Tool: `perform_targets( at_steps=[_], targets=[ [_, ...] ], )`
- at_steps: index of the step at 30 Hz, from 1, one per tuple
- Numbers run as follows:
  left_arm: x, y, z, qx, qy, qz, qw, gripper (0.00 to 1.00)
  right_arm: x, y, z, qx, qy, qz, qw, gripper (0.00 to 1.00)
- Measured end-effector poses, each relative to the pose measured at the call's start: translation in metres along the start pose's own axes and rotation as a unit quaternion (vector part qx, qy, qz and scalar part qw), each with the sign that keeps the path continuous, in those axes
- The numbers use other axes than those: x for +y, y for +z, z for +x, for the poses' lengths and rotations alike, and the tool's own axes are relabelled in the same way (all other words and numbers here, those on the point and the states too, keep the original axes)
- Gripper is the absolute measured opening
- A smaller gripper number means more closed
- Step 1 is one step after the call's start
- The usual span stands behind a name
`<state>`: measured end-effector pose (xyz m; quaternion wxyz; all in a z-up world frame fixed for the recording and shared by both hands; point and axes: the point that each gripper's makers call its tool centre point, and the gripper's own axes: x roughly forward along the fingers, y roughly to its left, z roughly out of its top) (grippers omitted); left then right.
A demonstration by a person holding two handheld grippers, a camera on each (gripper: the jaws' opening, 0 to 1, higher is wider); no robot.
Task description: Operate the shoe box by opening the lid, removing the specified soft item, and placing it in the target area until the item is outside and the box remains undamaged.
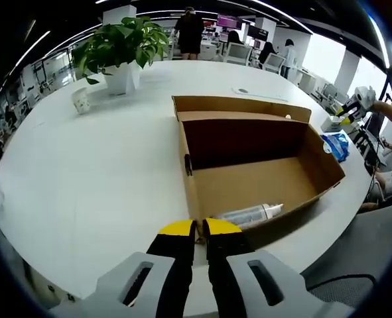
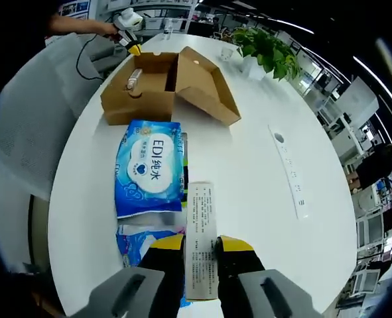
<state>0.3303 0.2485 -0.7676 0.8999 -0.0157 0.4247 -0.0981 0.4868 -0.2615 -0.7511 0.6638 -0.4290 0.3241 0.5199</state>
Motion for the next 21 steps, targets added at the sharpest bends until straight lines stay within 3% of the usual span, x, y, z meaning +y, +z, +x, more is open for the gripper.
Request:
perform_targets(
  at_steps=[12,21],
  targets=[
    [0.0,0.0,0.001,0.001,0.006,-0.005,1.0,0.03,-0.013,-0.022,0.022,0.026,0.004,-0.002,0.9996,0.14],
    [0.001,0.0,0.003,0.004,0.005,-0.004,1.0,0.03,-0.01,-0.031,0.035,0.039,0.017,-0.009,0.999,0.14]
  ],
)
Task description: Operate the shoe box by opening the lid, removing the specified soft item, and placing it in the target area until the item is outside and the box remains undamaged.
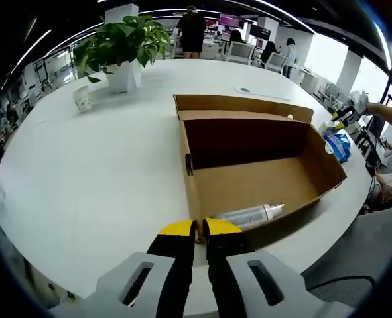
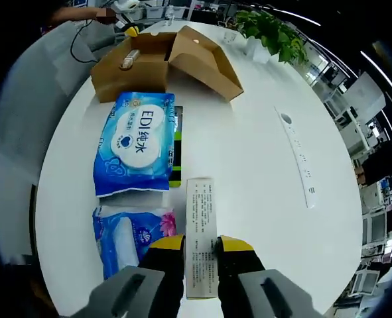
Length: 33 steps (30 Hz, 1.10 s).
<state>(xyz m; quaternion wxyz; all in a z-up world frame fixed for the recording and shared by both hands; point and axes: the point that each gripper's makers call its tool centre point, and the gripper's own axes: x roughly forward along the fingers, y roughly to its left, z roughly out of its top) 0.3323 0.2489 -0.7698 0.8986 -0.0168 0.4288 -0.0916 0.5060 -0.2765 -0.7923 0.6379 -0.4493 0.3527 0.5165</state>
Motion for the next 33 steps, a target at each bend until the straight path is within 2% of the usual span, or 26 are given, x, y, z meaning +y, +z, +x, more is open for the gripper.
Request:
perform_targets(
  at_steps=[3,6,18,23,33],
  targets=[
    [0.0,0.0,0.0,0.001,0.0,0.001,1.0,0.03,-0.002,-0.013,0.004,0.028,0.0,-0.026,0.9993,0.14],
    [0.0,0.0,0.0,0.001,0.001,0.001,1.0,0.03,0.0,-0.017,0.006,0.033,0.005,-0.023,0.9992,0.14],
    [0.0,-0.001,0.001,0.001,0.001,0.002,1.0,0.03,-0.002,-0.018,0.004,0.041,0.005,-0.028,0.9988,0.15],
    [0.001,-0.001,0.001,0.001,0.001,0.004,1.0,0.03,0.002,-0.02,0.003,0.048,0.015,-0.032,0.9982,0.14],
    [0.001,-0.001,0.001,-0.002,0.0,0.001,1.0,0.03,-0.003,-0.021,0.003,0.052,0.008,-0.025,0.9983,0.15]
  ],
)
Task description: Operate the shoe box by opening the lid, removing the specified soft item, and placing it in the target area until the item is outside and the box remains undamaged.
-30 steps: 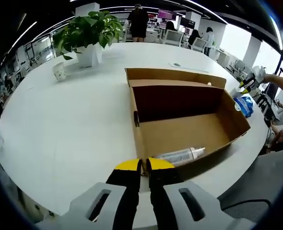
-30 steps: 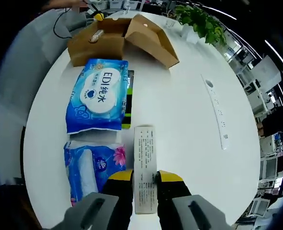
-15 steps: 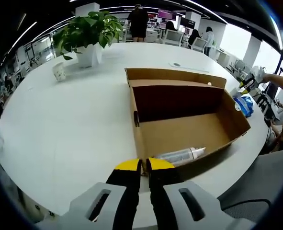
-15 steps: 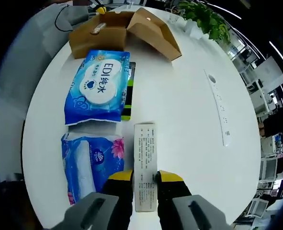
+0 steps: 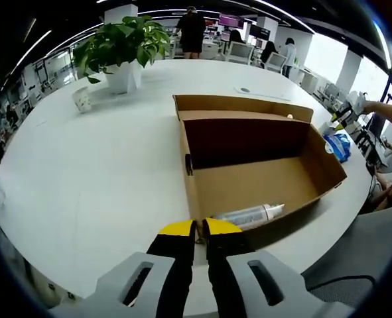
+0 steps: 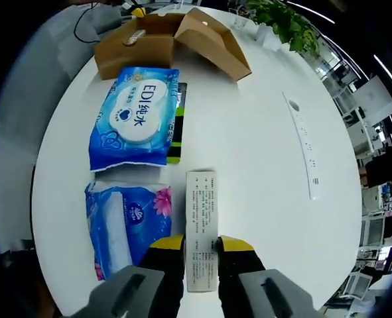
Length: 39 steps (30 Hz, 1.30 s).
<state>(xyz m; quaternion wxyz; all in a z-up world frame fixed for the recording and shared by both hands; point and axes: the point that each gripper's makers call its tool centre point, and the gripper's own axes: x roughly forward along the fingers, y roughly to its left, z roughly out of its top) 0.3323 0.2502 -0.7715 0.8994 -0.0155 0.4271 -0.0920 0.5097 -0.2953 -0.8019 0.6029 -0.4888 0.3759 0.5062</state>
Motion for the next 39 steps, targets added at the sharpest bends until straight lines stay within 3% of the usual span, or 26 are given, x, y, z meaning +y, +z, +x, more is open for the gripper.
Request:
perform_targets(
  at_steps=[18,24,28,39],
  targets=[
    [-0.001,0.002,0.0,0.0,-0.002,0.016,0.9999,0.04,-0.017,0.0,0.001,0.0,-0.026,0.004,0.9996,0.21],
    [-0.002,0.004,0.001,-0.004,0.002,0.04,0.9992,0.06,-0.018,0.008,-0.006,-0.005,-0.044,0.017,0.9989,0.29],
    [-0.004,0.008,0.002,-0.007,0.003,0.058,0.9983,0.17,-0.018,0.015,-0.013,-0.016,-0.06,0.05,0.9968,0.36],
    [-0.007,0.027,-0.001,-0.015,0.002,0.124,0.9922,0.21,-0.001,0.041,-0.039,-0.067,-0.084,0.121,0.9868,0.5]
  ],
)
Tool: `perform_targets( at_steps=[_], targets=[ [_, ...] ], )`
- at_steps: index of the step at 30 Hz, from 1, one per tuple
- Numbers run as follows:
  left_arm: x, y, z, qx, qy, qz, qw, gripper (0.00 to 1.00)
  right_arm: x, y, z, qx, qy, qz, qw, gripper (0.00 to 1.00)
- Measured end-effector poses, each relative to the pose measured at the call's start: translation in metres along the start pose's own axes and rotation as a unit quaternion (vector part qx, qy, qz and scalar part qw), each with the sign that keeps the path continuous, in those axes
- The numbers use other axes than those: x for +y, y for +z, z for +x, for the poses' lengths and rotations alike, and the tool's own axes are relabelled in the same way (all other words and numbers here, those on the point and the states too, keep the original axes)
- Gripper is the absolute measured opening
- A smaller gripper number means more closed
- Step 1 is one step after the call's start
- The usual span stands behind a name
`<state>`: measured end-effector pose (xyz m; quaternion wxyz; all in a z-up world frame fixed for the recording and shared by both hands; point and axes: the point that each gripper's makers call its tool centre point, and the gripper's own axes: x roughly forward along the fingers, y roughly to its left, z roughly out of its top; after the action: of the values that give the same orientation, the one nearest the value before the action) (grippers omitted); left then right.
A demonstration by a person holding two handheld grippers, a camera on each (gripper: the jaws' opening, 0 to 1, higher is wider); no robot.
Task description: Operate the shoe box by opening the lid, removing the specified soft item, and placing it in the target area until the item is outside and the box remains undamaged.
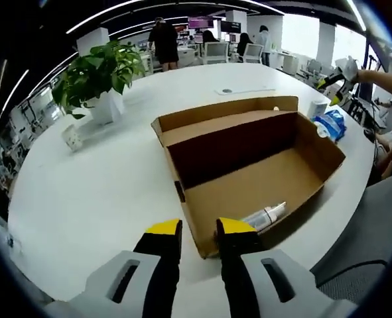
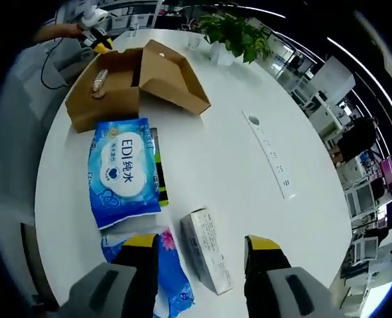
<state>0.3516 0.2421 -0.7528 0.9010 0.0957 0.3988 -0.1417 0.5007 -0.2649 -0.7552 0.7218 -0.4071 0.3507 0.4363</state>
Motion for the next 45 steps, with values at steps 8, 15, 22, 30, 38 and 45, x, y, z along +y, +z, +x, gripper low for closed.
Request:
perform_targets(
  at_steps=[8,15,22,30,38,45],
  targets=[
    [-0.008,0.009,-0.001,0.012,-0.03,0.047,0.9984,0.24,0.021,0.01,-0.012,-0.027,-0.013,0.042,0.9987,0.58],
    [-0.017,0.014,0.002,0.035,-0.07,0.109,0.9909,0.27,0.045,0.02,-0.018,-0.047,-0.011,0.069,0.9965,0.59],
    [-0.029,0.02,0.008,0.055,-0.105,0.172,0.978,0.3,0.063,0.029,-0.022,-0.059,-0.013,0.085,0.9945,0.6],
    [-0.037,0.024,0.015,0.076,-0.139,0.226,0.9611,0.32,0.074,0.044,-0.026,-0.08,-0.021,0.116,0.9897,0.6],
    [-0.046,0.02,0.023,0.104,-0.177,0.294,0.9334,0.32,0.088,0.06,-0.028,-0.101,-0.027,0.166,0.9805,0.6],
    [-0.059,0.016,0.03,0.127,-0.221,0.347,0.9025,0.34,0.106,0.078,-0.037,-0.127,-0.032,0.196,0.9718,0.64]
  ],
)
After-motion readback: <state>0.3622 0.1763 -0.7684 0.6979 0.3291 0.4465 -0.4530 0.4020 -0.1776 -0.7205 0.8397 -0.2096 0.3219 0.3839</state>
